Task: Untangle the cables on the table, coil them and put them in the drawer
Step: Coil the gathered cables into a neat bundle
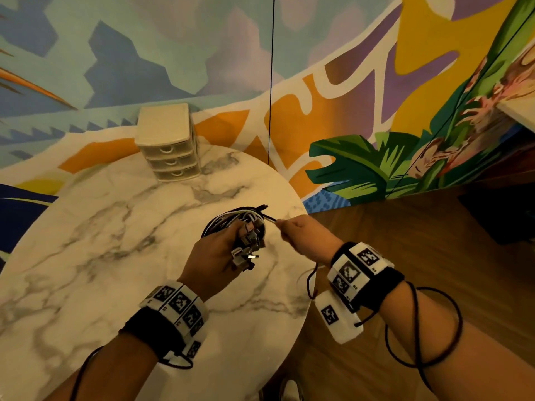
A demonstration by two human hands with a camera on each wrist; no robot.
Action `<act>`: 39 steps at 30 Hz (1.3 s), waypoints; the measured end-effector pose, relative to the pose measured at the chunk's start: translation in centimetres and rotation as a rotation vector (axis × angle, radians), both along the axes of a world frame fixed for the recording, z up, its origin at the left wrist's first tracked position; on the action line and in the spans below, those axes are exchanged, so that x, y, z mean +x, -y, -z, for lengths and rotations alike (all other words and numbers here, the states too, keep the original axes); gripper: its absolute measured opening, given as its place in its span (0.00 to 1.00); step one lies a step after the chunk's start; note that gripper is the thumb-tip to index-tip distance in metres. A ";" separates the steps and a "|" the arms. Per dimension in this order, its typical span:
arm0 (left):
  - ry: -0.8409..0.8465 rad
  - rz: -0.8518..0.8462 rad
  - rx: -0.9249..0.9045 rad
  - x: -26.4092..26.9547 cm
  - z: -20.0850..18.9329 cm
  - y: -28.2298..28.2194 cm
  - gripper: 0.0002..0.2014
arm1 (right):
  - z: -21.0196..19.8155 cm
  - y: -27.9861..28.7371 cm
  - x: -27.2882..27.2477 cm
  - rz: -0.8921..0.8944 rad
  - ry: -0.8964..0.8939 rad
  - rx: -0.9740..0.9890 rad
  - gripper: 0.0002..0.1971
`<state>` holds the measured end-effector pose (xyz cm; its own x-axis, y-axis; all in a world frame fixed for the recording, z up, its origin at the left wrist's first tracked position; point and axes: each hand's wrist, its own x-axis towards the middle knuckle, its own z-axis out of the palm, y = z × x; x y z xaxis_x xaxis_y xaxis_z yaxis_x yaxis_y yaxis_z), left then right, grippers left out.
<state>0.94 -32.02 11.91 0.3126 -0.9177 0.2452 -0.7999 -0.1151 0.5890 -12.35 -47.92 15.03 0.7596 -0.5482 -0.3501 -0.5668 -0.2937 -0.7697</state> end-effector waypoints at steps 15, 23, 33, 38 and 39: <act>-1.078 -0.400 -0.214 -1.6 -1.8 2.7 0.13 | 0.3 -8.5 0.8 0.090 0.311 0.145 0.24; -1.352 -0.332 -0.090 -1.3 -1.0 2.0 0.14 | 1.9 -10.3 0.7 -0.105 0.313 0.057 0.13; -1.607 0.011 -0.287 -0.4 -3.1 1.0 0.13 | 7.0 -8.9 -1.2 -0.140 0.051 0.370 0.18; -1.414 0.248 -0.036 -0.2 -5.0 -0.1 0.07 | 6.0 -4.3 -1.9 -0.279 -0.275 0.285 0.11; -1.289 0.244 0.050 -0.4 -5.6 -0.1 0.08 | 5.7 -3.1 -2.0 -0.257 -0.299 0.259 0.13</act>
<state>0.59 -31.88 17.50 0.1211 -0.9830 -0.1380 0.3269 -0.0918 0.9406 -14.39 -44.81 9.31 0.7040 -0.2213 -0.6749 -0.7091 -0.2729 -0.6501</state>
